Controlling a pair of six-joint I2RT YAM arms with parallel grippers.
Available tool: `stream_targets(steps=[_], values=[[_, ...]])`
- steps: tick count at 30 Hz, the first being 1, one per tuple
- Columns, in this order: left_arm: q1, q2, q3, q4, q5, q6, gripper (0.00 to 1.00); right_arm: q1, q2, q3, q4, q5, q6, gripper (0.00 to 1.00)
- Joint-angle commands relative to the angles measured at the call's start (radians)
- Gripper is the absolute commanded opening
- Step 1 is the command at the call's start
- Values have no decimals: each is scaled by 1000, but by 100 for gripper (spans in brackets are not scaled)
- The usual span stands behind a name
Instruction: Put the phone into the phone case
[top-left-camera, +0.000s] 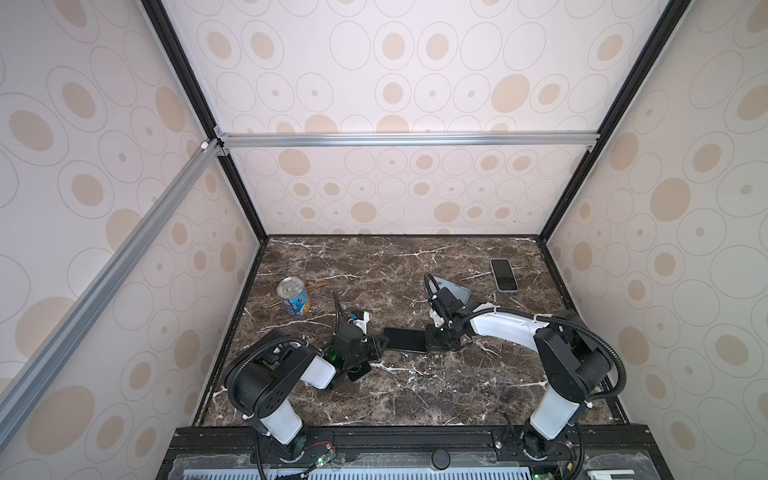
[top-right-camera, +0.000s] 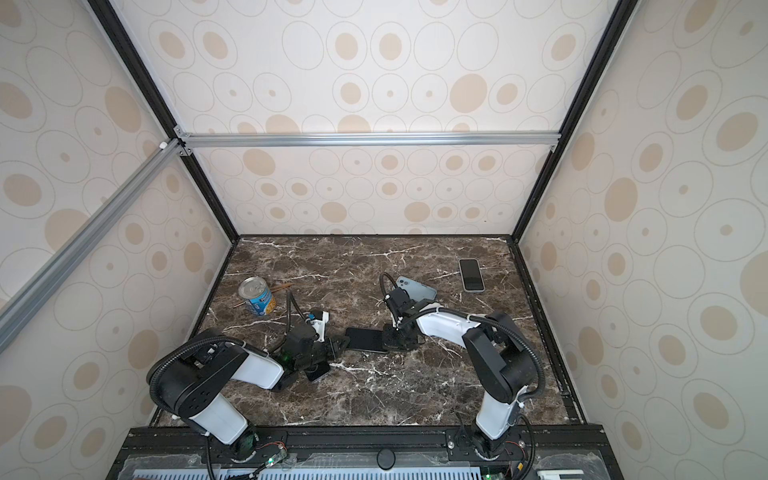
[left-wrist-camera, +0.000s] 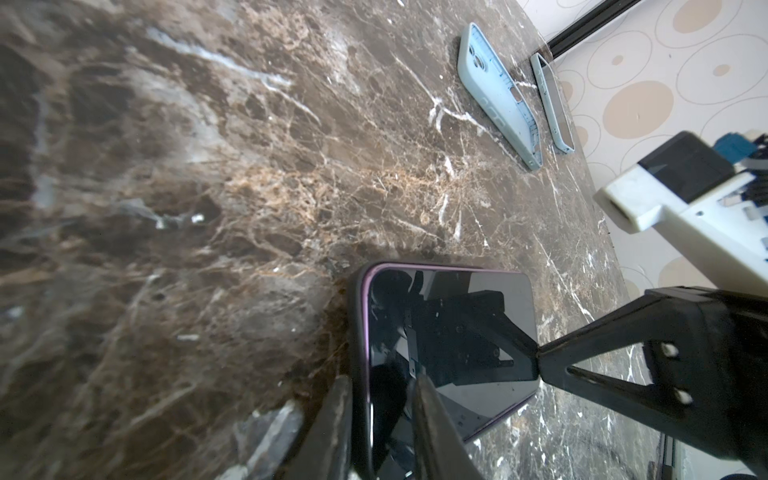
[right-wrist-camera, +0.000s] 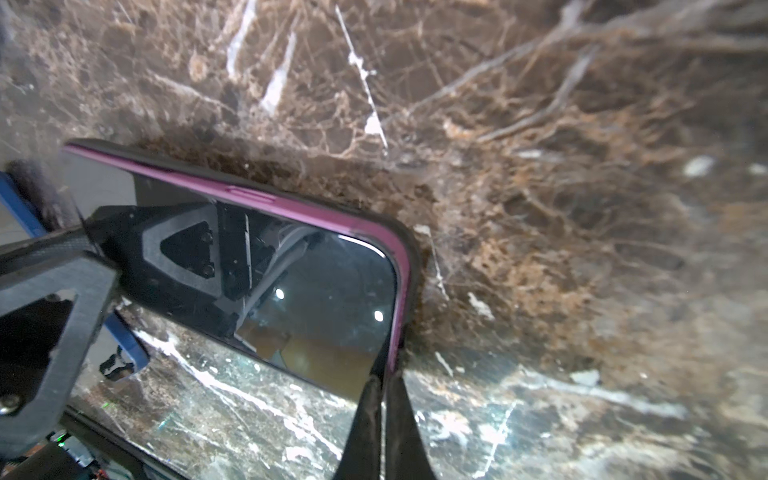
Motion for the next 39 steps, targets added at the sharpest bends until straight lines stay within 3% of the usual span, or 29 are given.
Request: stream_targets(steps=[1, 9, 20, 27, 30, 39], values=[[-55, 75, -65, -291, 122, -25, 26, 83, 272, -116, -21, 60, -23, 5], [-55, 89, -66, -284, 131, -21, 26, 102, 285, -87, -76, 114, -37, 5], [-54, -101, -77, -405, 54, -36, 30, 93, -91, 18, -230, 197, -42, 10], [-34, -257, -20, -545, -27, -17, 33, 51, -183, 150, -350, 184, -105, 13], [-23, -271, 46, -597, -26, 26, 34, 11, -185, 186, -343, 159, -144, 19], [35, -129, 213, -599, 49, 89, 33, -108, -47, 199, -247, 43, -201, 22]])
